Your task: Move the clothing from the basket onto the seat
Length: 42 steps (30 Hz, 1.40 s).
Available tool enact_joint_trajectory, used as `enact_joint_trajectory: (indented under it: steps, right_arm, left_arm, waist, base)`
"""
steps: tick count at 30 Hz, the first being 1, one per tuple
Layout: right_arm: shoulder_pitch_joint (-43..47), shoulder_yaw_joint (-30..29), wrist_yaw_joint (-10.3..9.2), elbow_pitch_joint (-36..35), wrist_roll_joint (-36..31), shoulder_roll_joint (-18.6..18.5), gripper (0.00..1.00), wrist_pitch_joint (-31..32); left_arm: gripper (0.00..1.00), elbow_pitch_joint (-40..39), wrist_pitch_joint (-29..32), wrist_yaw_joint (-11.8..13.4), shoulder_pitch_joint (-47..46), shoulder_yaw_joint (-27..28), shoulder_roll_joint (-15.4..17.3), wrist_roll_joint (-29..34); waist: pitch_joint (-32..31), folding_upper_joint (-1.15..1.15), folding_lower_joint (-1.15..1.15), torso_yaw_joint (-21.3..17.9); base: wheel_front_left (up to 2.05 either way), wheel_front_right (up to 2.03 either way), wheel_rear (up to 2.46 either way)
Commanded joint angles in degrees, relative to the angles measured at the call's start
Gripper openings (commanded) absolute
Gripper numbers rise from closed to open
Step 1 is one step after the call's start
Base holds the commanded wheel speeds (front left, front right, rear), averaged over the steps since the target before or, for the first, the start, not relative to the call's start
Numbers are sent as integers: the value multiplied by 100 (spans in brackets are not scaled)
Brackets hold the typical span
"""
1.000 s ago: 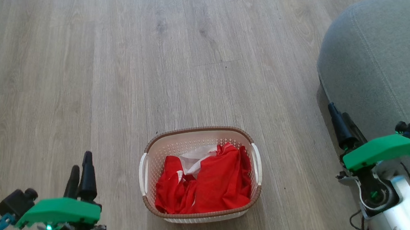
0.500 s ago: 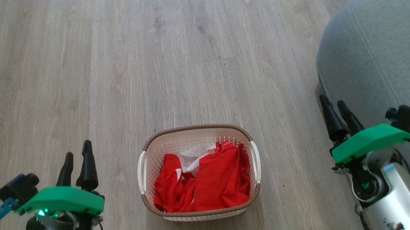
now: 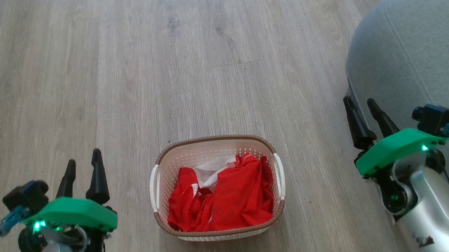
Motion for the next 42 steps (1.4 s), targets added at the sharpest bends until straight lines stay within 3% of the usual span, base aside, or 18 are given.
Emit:
enact_joint_trajectory:
  steps: [1, 38, 42]
  right_arm:
    - [-381, 130, 0, -136, -203, -49, 100, -101]
    - [-1049, 146, 0, 170, -2737, -93, 100, -713]
    - [-1039, 89, 0, 101, -2801, -69, 100, -723]
  left_arm:
    - [100, -157, -113, 26, -376, 106, 147, 207]
    - [100, -89, -717, 54, -879, 501, 72, 2693]
    - [100, -111, -726, 48, -876, 553, 50, 2725]
  waist:
    - [9, 0, 0, 0]
    - [117, 0, 0, -51]
    - [114, 0, 0, -51]
  base:
    - [0, 0, 0]
    - [0, 0, 0]
    - [0, 0, 0]
